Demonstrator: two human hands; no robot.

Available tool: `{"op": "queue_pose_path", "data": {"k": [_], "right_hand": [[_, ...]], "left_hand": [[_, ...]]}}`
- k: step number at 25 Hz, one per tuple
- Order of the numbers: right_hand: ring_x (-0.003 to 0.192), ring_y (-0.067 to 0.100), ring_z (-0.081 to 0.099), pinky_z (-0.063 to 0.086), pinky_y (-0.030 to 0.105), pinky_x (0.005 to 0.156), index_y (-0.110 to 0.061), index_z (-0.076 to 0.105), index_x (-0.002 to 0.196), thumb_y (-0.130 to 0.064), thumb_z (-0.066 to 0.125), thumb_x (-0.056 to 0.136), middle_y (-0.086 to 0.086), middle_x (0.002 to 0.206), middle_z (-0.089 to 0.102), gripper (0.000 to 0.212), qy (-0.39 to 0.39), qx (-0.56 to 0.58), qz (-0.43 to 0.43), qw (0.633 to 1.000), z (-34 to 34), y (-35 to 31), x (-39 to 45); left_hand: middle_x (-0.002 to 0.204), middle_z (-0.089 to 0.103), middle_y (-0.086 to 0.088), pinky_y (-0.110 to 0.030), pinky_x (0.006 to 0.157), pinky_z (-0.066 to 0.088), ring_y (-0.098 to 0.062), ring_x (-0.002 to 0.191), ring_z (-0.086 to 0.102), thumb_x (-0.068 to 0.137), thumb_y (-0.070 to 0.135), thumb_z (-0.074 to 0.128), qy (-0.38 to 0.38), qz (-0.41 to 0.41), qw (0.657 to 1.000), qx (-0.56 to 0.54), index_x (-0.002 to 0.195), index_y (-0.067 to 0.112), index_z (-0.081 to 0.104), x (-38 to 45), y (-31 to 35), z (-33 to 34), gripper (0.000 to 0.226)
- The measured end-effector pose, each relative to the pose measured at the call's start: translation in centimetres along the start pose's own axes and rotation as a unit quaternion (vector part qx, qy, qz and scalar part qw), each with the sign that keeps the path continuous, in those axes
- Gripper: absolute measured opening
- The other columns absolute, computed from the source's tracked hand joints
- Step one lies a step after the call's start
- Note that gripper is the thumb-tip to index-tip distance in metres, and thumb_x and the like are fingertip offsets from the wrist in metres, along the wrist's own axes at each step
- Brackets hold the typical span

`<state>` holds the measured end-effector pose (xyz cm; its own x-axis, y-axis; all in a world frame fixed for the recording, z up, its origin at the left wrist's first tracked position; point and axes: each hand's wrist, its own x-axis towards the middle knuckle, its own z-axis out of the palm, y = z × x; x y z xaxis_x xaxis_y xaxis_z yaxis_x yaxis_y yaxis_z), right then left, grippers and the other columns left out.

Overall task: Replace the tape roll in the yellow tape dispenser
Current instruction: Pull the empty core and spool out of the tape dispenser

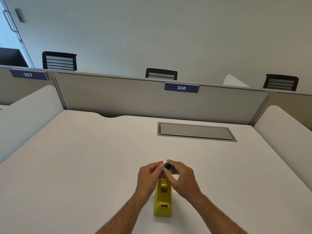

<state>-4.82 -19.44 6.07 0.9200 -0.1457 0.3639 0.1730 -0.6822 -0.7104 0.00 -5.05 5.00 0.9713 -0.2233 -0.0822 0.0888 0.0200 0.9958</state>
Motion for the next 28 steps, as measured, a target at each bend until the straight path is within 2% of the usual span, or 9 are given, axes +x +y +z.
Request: {"op": "queue_pose_path", "data": {"k": [3,7,9,11,15,18,22,26,28], "right_hand": [[0.095,0.007,0.068,0.059,0.017,0.083,-0.017,0.063,0.127,-0.019,0.068,0.09,-0.007,0.113,0.071,0.037,-0.001,0.02,0.018,1.0,-0.05,0.06,0.05],[0.099,0.006,0.067,0.052,0.006,0.082,-0.018,0.063,0.127,-0.02,0.062,0.096,-0.006,0.115,0.071,0.032,-0.017,0.046,0.056,0.997,0.01,0.23,0.13],[0.098,0.008,0.069,0.057,0.016,0.085,-0.02,0.064,0.126,-0.018,0.06,0.097,-0.004,0.114,0.072,0.03,-0.014,0.074,0.081,0.994,0.18,0.35,0.1],[0.093,0.012,0.073,0.062,0.029,0.082,-0.023,0.066,0.122,-0.014,0.058,0.098,-0.001,0.109,0.075,0.027,-0.011,0.127,0.11,0.986,0.34,0.38,0.12],[0.087,0.016,0.075,0.064,0.033,0.073,-0.031,0.07,0.112,-0.009,0.059,0.097,0.002,0.104,0.076,0.029,-0.009,0.206,0.158,0.966,0.27,0.1,0.35],[0.086,0.017,0.075,0.065,0.033,0.072,-0.023,0.071,0.118,-0.012,0.063,0.095,0.003,0.099,0.078,0.026,-0.019,0.204,0.174,0.963,0.12,0.26,0.3],[0.085,0.018,0.076,0.065,0.034,0.074,-0.024,0.07,0.118,-0.017,0.071,0.089,0.002,0.094,0.079,0.03,-0.035,0.211,0.169,0.962,-0.21,-0.05,0.23],[0.084,0.018,0.076,0.064,0.029,0.07,-0.029,0.071,0.115,-0.012,0.068,0.091,0.001,0.093,0.079,0.029,-0.035,0.209,0.173,0.962,-0.23,-0.26,0.14],[0.083,0.018,0.076,0.064,0.03,0.069,-0.039,0.073,0.106,-0.009,0.067,0.092,-0.001,0.093,0.079,0.034,-0.029,0.201,0.165,0.965,-0.26,-0.38,0.12]], "left_hand": [[0.104,0.078,-0.003,-0.036,0.086,0.062,-0.016,0.092,0.076,0.092,0.011,0.067,-0.01,-0.005,1.0,0.019,0.116,0.014,0.073,0.06,-0.01,-0.31,0.025],[0.094,0.078,0.008,-0.017,0.077,0.058,-0.003,0.088,0.073,0.082,0.017,0.079,0.001,0.024,0.997,0.073,0.11,0.022,0.076,0.16,0.07,-0.8,0.029],[0.097,0.076,0.014,-0.01,0.069,0.055,0.002,0.087,0.07,0.079,0.027,0.082,0.005,0.041,0.995,0.094,0.104,0.028,0.077,0.25,0.1,-0.94,0.026],[0.098,0.076,0.014,-0.014,0.071,0.058,-0.002,0.089,0.072,0.079,0.029,0.082,-0.007,0.04,0.996,0.083,0.101,0.03,0.076,0.35,0.23,-0.92,0.023],[0.101,0.079,0.011,-0.034,0.087,0.061,-0.011,0.096,0.074,0.087,0.018,0.075,-0.043,0.043,0.997,0.05,0.109,0.03,0.076,-0.03,0.33,-0.53,0.025],[0.103,0.079,0.01,-0.037,0.09,0.061,-0.01,0.098,0.073,0.088,0.018,0.074,-0.039,0.037,0.997,0.047,0.111,0.029,0.076,-0.04,0.17,-0.47,0.025],[0.104,0.079,0.009,-0.038,0.091,0.06,-0.01,0.098,0.073,0.086,0.024,0.076,-0.033,0.035,0.997,0.054,0.111,0.029,0.076,-0.11,0.04,-0.52,0.026],[0.102,0.079,0.01,-0.039,0.09,0.061,-0.009,0.097,0.074,0.09,0.02,0.072,-0.04,0.04,0.996,0.064,0.109,0.03,0.076,-0.09,-0.04,-0.56,0.023],[0.102,0.079,0.011,-0.038,0.091,0.06,-0.01,0.098,0.073,0.092,0.018,0.068,-0.055,0.042,0.995,0.07,0.111,0.032,0.075,-0.08,0.01,-0.49,0.024]]}}
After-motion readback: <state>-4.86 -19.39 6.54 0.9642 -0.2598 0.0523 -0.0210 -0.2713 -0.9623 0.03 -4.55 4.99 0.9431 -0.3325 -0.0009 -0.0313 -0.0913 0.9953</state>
